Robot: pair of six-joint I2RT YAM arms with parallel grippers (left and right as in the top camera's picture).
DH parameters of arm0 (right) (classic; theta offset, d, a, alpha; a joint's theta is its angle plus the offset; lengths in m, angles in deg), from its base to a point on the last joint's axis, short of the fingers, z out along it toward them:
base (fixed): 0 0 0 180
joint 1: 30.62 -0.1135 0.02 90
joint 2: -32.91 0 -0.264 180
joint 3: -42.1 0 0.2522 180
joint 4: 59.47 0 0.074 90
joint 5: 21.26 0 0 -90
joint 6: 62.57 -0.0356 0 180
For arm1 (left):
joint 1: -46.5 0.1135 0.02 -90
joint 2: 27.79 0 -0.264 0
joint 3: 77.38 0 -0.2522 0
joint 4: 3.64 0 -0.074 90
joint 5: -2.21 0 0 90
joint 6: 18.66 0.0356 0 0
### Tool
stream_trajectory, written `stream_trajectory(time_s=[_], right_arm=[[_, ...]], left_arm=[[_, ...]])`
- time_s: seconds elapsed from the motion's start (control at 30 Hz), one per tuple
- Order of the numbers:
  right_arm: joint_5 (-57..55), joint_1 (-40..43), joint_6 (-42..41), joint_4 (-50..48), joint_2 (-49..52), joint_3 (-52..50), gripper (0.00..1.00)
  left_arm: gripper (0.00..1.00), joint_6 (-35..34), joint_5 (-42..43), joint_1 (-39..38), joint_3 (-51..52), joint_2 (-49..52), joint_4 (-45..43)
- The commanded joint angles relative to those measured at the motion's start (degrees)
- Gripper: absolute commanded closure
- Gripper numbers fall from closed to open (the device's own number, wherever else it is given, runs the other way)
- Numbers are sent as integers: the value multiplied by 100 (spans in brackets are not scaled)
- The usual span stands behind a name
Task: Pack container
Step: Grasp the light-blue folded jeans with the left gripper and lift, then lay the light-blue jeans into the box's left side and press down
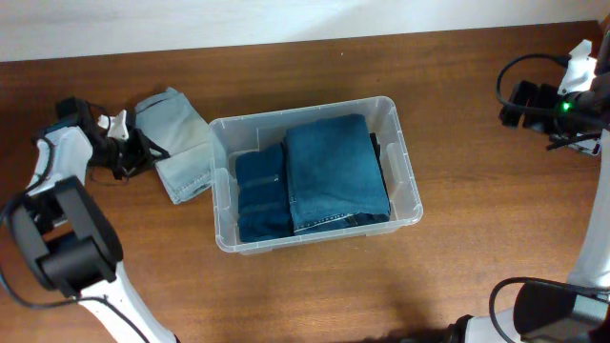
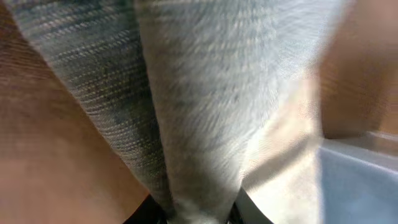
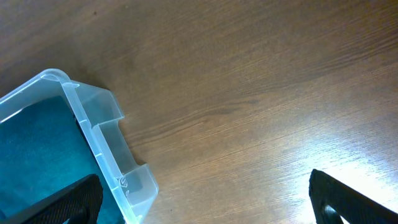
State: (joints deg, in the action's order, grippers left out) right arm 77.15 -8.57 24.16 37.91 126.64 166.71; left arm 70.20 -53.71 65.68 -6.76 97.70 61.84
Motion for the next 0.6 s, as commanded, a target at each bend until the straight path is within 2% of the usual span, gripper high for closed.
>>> stream_trajectory(time_s=[0.0, 0.33, 0.4, 0.57], right_arm=[[-4, 11, -59, 7, -118, 107, 1], [-2, 11, -59, 0, -118, 107, 1], [-2, 11, -59, 2, -118, 107, 1], [-2, 11, -59, 4, -118, 107, 1]], left_arm=[[99, 208, 431, -111, -22, -1460, 109], [100, 42, 636, -332, -22, -3641, 398], [99, 4, 1040, -844, -22, -4081, 448], [99, -501, 1071, -2063, 9, -4146, 442]])
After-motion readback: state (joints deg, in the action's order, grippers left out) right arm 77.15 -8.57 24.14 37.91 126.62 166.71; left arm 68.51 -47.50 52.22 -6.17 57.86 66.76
